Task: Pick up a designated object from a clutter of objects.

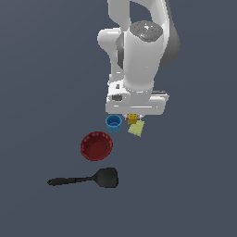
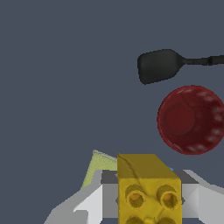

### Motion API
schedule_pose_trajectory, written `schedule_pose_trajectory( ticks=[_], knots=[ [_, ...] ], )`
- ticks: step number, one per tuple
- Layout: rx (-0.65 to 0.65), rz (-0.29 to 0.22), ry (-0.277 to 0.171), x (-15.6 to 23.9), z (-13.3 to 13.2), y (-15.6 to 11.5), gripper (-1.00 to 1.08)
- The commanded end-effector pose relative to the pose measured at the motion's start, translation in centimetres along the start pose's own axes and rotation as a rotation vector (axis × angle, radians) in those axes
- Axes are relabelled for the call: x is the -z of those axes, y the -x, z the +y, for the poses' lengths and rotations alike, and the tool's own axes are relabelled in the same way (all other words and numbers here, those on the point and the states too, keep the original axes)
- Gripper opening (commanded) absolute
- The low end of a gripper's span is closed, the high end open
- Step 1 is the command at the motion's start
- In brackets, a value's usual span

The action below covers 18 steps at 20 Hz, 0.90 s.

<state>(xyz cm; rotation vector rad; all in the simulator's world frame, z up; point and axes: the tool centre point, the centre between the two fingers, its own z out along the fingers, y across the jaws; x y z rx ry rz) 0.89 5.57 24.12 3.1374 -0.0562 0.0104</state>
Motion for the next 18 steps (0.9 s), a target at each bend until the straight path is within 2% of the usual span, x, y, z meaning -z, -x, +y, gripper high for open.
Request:
schedule_pose_trajectory(
  ticks=[1, 10, 18],
  knots=[
    [0.000, -0.002, 0.001, 2.6, -1.9, 0.2, -1.00],
    [0.000, -0.005, -0.002, 10.6, -7.8, 0.4, -1.00],
    [0.000, -0.006, -0.003, 14.4, -10.6, 0.2, -1.00]
  ],
)
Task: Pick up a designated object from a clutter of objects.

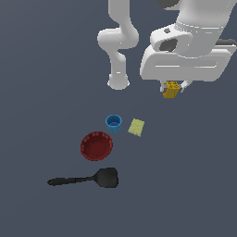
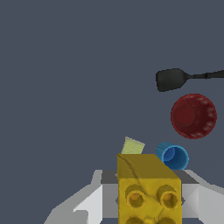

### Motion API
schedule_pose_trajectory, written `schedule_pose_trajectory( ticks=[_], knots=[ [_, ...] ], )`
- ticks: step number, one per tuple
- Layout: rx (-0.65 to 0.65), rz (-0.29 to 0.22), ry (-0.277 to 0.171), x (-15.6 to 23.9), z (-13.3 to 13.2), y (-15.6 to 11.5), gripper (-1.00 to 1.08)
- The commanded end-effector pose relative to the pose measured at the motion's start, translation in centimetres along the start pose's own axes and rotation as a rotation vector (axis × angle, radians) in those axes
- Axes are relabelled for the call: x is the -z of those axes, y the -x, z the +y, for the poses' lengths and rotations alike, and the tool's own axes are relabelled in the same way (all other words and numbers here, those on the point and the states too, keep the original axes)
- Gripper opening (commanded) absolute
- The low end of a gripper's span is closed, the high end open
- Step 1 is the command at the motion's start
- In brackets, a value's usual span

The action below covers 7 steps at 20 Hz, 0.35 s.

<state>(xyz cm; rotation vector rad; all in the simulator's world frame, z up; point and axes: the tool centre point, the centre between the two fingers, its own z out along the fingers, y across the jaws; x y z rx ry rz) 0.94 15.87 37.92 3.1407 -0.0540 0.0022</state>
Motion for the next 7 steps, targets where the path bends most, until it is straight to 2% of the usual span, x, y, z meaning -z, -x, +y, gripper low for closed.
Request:
schedule_pose_trajectory(
  ticks=[1, 7],
  knots=[
    [-0.001, -0.001, 0.000, 0.79, -0.57, -0.05, -1.00],
    [-0.001, -0.001, 0.000, 1.33, -1.01, -0.17, -1.00]
  ],
)
